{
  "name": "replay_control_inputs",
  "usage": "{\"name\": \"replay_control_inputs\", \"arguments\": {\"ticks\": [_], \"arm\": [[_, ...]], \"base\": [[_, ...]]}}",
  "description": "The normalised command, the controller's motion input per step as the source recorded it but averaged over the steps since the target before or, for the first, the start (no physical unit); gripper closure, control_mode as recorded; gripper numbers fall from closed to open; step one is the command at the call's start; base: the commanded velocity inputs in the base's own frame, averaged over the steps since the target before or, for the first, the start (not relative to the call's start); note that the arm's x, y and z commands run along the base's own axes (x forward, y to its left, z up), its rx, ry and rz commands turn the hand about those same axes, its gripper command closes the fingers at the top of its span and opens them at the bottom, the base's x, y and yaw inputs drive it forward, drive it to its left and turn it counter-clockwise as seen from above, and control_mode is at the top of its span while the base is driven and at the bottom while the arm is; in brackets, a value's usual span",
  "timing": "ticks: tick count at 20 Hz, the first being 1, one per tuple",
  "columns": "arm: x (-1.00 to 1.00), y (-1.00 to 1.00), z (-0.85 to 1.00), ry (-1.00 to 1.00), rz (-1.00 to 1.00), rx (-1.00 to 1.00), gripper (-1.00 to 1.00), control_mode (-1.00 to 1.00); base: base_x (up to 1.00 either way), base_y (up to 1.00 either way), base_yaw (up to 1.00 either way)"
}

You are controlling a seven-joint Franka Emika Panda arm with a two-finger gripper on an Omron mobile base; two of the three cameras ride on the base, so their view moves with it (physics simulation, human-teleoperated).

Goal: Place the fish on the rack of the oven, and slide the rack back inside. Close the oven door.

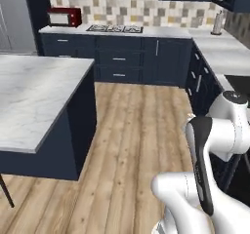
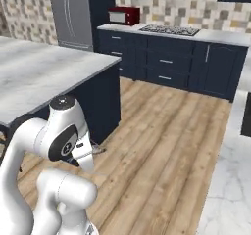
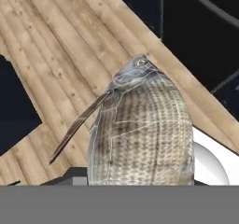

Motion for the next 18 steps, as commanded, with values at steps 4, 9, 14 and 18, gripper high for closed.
{"name": "replay_control_inputs", "arguments": {"ticks": [4,9,14,18], "arm": [[0.00,0.00,0.00,0.00,0.00,0.00,1.00,1.00],[0.00,0.00,0.00,0.00,0.00,0.00,1.00,1.00],[0.00,0.00,0.00,0.00,0.00,0.00,1.00,1.00],[0.00,0.00,0.00,0.00,0.00,0.00,1.00,1.00]], "base": [[0.62,0.31,0.54],[0.55,0.43,0.55],[0.44,0.51,0.56],[0.43,0.50,0.54]]}}
